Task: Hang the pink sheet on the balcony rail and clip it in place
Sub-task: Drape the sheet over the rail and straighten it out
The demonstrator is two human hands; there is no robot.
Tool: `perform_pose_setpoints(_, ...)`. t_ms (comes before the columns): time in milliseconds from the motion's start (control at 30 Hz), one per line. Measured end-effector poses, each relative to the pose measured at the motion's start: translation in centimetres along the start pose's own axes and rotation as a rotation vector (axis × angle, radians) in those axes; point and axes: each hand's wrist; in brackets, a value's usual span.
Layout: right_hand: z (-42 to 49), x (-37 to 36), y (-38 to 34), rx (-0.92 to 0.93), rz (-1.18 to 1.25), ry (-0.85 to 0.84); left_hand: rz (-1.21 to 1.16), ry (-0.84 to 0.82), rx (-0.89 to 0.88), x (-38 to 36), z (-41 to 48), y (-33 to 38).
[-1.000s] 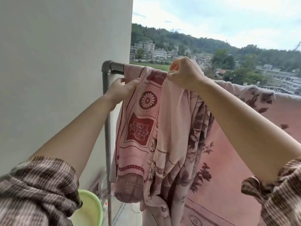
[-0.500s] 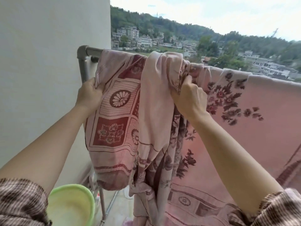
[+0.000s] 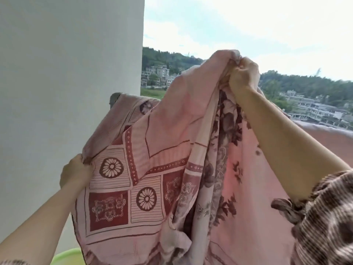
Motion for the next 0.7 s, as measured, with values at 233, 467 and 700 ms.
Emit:
perform_pose_setpoints(233,2.1,-2.1,0.1,0.11,-0.458,-0.565,-0.072,-0.054,0.104,-0.6,-1.5,2.7)
perform_pose_setpoints(467,0.1,-2.5,3.6,0.051,-0.669,-0.83,-0.368,0.213,-0.6,-1.2,-6.4,14.6)
perform_pose_setpoints(700,-0.7,1.3,4.9,0.22,-0.588,-0.817,0.189,-0.104,-0.649,-4.4,-10.5,22.6)
Point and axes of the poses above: each hand's wrist, its own z-axis towards the middle knuckle, its own x-axis out of the back of the hand, y = z × x, and after that the axes turned 2 degrees about y, right-handed
